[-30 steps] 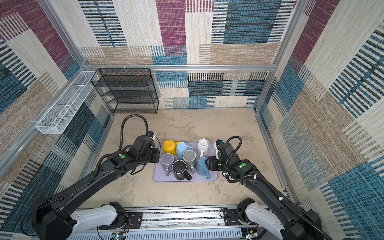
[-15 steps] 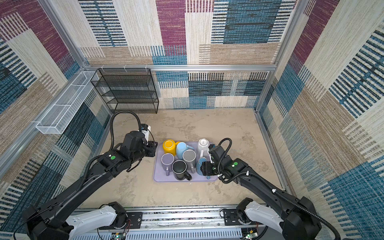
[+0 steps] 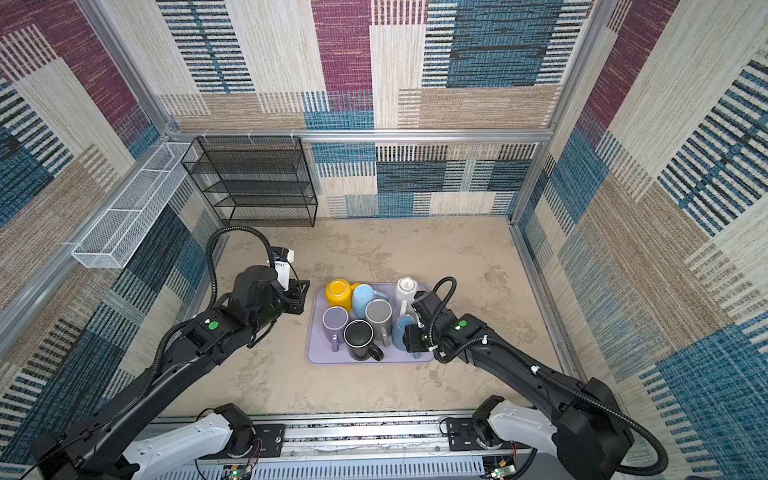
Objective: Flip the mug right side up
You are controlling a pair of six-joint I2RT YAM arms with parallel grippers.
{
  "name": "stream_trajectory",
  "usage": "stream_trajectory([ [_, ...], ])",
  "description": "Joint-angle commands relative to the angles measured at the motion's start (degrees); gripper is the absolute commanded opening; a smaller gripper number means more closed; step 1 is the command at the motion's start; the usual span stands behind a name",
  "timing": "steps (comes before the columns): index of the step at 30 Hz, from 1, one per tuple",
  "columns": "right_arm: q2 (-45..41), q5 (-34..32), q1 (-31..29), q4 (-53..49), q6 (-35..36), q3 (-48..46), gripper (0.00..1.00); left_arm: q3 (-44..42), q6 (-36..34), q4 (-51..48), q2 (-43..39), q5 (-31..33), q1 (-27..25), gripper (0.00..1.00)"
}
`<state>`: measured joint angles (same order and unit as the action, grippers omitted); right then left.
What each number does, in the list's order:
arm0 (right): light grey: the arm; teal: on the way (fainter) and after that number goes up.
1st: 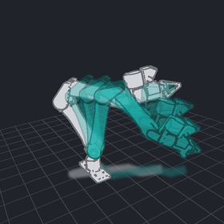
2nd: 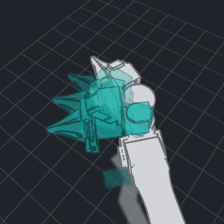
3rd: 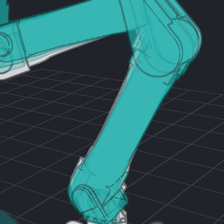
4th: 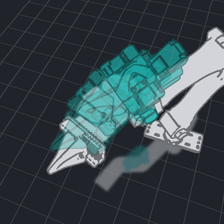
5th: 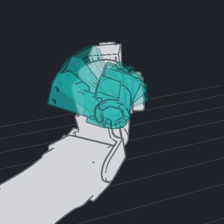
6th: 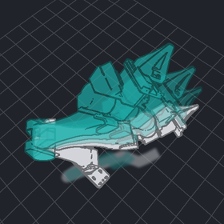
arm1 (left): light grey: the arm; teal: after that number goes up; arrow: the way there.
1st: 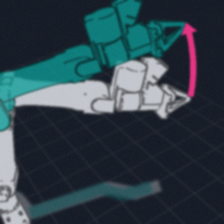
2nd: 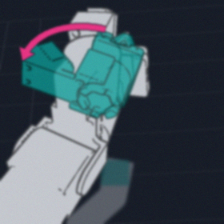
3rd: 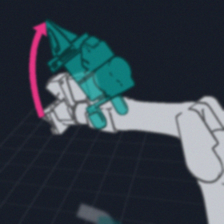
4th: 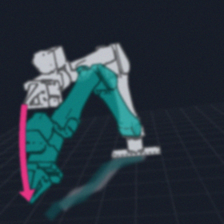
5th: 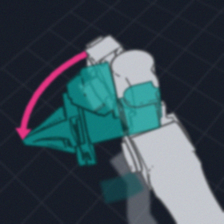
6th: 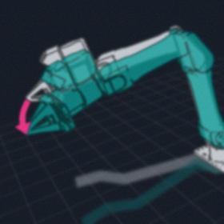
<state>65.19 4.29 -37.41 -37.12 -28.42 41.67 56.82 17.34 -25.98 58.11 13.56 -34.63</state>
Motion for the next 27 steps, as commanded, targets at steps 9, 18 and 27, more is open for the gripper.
stream_trajectory([
  [9,4.13,-1.56,-0.74,0.21,0.91,2.57,0.51,0.59,-0.14,0.0,1.05,-0.82,0.01,0.47],
  [18,6.56,-1.58,-1.09,-0.29,1.07,3.4,0.49,-0.24,1.29,-0.01,-0.34,2.25,0.11,0.68],
  [27,8.62,-3.18,-1.49,-1.35,0.66,4.7,0.4,0.22,-0.13,-2.14,0.36,1.56,0.1,0.7],
])
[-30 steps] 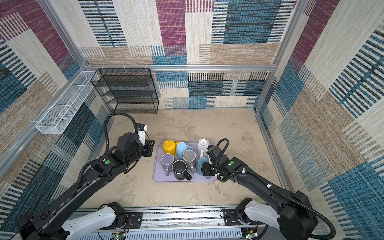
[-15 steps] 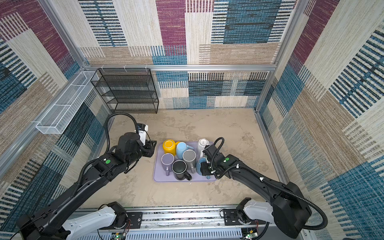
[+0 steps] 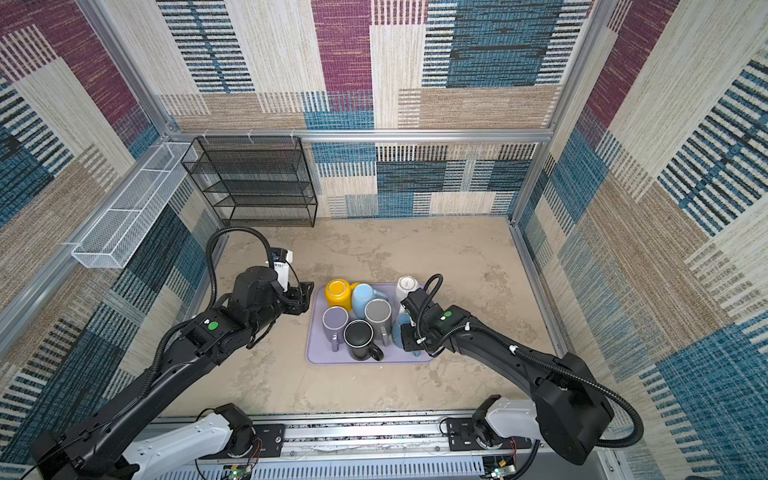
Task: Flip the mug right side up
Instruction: 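Grasp the blue dotted mug with the right gripper and lift it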
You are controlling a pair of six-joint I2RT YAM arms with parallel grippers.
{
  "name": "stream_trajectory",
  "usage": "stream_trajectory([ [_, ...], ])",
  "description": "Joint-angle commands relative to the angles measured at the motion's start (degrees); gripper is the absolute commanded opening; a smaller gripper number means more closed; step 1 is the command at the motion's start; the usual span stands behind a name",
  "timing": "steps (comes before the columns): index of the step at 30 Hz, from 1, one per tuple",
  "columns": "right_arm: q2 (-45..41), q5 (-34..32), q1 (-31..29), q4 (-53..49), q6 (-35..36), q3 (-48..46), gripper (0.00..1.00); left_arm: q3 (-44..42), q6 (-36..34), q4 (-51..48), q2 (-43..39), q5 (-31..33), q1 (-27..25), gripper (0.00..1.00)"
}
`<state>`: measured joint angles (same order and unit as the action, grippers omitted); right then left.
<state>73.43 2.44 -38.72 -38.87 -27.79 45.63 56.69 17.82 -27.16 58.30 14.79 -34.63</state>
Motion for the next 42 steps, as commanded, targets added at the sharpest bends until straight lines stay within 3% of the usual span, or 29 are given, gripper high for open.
stream_trajectory([
  [1,0.6,-1.55,-0.22,0.21,0.01,0.92,0.39,0.36,-0.72,-0.97,0.38,-0.04,0.09,0.69],
  [19,1.06,-2.61,-0.47,-3.29,1.13,3.33,0.19,0.82,0.17,-1.04,2.51,-2.55,0.19,0.71],
  [34,-2.84,-1.21,-0.39,-3.82,2.96,5.65,0.0,3.43,1.3,-2.02,5.37,-5.75,0.75,0.65],
  [42,-3.91,-0.47,-0.4,-1.91,3.95,4.27,0.0,3.7,1.41,-2.01,5.67,-6.71,0.97,0.64],
])
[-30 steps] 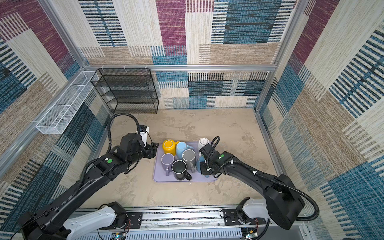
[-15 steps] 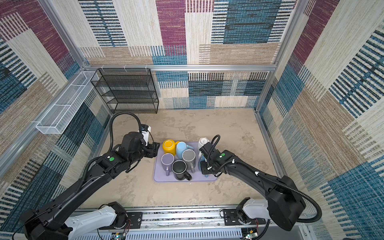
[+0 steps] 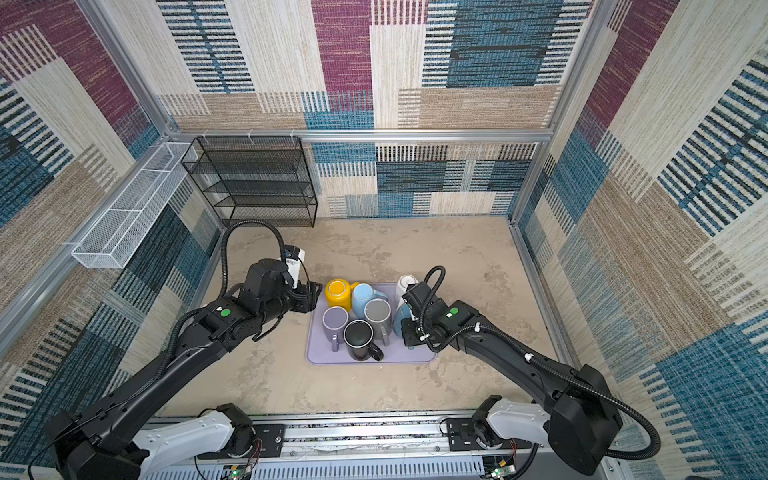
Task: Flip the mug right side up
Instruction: 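Grasp the blue dotted mug with the right gripper and lift it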
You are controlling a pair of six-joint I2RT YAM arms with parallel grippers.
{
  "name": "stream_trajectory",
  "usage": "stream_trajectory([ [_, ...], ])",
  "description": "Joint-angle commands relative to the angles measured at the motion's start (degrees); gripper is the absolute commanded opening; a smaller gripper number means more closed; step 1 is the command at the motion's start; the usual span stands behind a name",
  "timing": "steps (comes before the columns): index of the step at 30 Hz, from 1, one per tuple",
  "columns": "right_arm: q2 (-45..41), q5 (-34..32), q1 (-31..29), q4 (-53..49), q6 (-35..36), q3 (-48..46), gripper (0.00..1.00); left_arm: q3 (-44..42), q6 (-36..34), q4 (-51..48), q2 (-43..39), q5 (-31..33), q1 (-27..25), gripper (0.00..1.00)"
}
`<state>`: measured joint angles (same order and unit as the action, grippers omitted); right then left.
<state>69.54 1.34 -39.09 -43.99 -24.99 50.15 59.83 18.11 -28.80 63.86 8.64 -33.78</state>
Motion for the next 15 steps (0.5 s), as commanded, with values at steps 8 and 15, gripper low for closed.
stream_trajectory([
  [8,-1.84,-1.02,-0.02,3.0,1.79,0.17,0.0,0.82,0.21,-0.33,-0.24,-2.16,0.22,0.64],
  [15,-3.58,-2.26,-0.04,0.92,2.63,3.75,0.0,3.95,0.21,-3.11,1.18,-5.64,2.34,0.65],
])
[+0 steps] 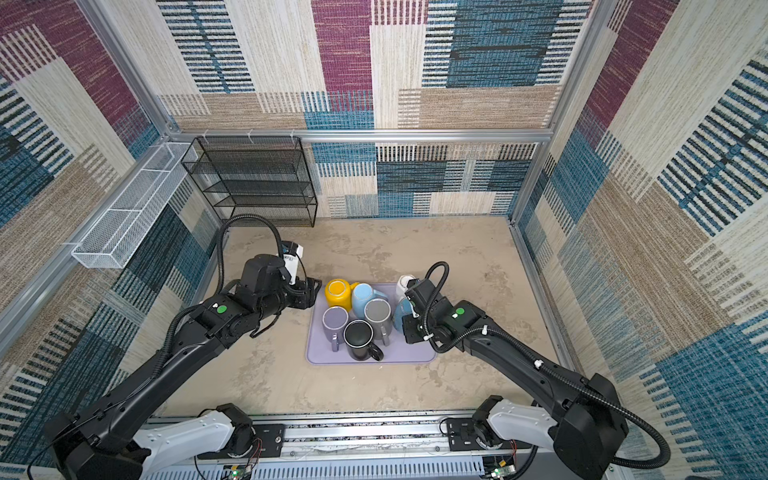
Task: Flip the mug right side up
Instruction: 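Grasp the blue dotted mug with the right gripper and lift it, then raise the mug with the right gripper while the left gripper moves toward it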
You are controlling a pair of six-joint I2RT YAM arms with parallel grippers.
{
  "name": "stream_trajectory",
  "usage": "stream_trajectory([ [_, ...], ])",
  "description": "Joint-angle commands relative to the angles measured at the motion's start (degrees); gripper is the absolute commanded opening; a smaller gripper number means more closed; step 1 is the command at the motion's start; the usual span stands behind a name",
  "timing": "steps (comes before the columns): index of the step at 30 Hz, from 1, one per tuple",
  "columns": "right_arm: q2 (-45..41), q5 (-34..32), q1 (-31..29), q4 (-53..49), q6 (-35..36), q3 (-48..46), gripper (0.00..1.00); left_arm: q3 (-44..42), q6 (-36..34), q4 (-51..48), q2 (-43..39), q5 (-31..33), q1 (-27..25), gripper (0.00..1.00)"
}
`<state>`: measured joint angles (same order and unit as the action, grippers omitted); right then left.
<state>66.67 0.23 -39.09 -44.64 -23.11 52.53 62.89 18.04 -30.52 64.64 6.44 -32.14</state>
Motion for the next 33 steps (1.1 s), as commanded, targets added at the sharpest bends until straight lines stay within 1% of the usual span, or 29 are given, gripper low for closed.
stream_trajectory([
  [1,-0.97,-1.27,-0.02,1.49,0.79,1.88,0.0,0.83,0.56,-1.1,0.56,-5.04,1.14,0.64],
  [4,-1.37,-1.72,-0.02,1.29,0.88,3.11,0.0,-0.26,1.34,0.5,0.82,-9.62,2.2,0.64],
  [9,-1.63,-2.2,-0.02,2.07,1.13,4.98,0.0,-2.83,2.49,3.98,1.12,-15.47,3.08,0.63],
  [14,-0.95,-1.94,-0.03,2.67,2.2,7.89,0.0,-3.78,2.87,5.08,1.11,-16.78,3.31,0.62],
  [21,1.15,0.06,-0.02,5.1,3.91,11.39,0.0,-5.54,3.3,7.96,1.19,-20.36,3.31,0.61],
  [29,2.52,4.86,-0.06,10.36,4.56,13.01,0.0,-9.08,4.73,14.47,1.19,-26.78,3.4,0.61],
  [33,2.83,7.46,-0.02,13.48,4.67,13.3,0.0,-10.13,5.38,16.9,0.85,-29.02,3.79,0.61],
])
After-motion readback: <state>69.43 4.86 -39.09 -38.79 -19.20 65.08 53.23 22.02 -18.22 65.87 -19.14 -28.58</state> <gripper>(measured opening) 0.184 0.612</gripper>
